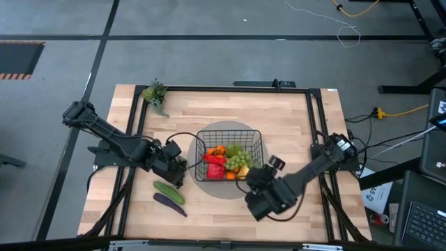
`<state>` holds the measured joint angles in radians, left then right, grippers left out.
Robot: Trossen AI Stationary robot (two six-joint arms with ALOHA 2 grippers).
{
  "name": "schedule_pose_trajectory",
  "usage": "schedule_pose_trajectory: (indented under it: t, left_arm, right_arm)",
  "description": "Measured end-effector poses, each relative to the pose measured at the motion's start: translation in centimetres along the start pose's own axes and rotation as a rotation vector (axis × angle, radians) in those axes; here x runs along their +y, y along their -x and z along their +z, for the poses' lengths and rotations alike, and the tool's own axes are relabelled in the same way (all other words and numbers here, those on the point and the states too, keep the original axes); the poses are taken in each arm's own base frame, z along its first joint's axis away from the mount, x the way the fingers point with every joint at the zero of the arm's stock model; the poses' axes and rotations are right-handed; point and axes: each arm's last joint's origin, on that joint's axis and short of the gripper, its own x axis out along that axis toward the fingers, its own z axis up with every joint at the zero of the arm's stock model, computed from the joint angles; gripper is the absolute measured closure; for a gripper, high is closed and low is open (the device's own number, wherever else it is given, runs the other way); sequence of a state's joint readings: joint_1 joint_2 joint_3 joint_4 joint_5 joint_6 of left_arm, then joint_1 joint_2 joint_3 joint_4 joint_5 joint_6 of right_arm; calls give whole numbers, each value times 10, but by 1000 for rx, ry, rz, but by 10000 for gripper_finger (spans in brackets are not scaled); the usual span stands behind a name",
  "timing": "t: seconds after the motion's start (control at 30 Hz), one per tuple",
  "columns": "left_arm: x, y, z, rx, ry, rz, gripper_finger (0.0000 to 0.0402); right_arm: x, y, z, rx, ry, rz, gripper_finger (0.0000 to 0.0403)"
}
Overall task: Build produce basket
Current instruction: Put the black grapes into the black wire basket
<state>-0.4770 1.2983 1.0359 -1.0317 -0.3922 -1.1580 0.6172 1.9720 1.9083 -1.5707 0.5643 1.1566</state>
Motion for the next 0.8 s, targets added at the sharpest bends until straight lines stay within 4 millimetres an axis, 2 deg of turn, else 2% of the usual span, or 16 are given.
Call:
schedule_pose_trajectory:
  t: [0.27, 0.47, 0.63, 0.8]
  left_arm:
    - [-11, -25, -8, 78, 20, 111, 271]
    - [-18, -38, -16, 185, 18, 119, 271]
    - [-25, -35, -29, 214, -55, 94, 271]
    - [-32, -23, -51, 197, -136, 58, 271]
  right_arm:
    - [13, 22, -29, -141, -64, 20, 228]
    - [17, 29, -39, -155, -88, 45, 228]
    - [19, 31, -42, -161, -87, 60, 228]
    - [19, 31, -42, -162, -86, 59, 228]
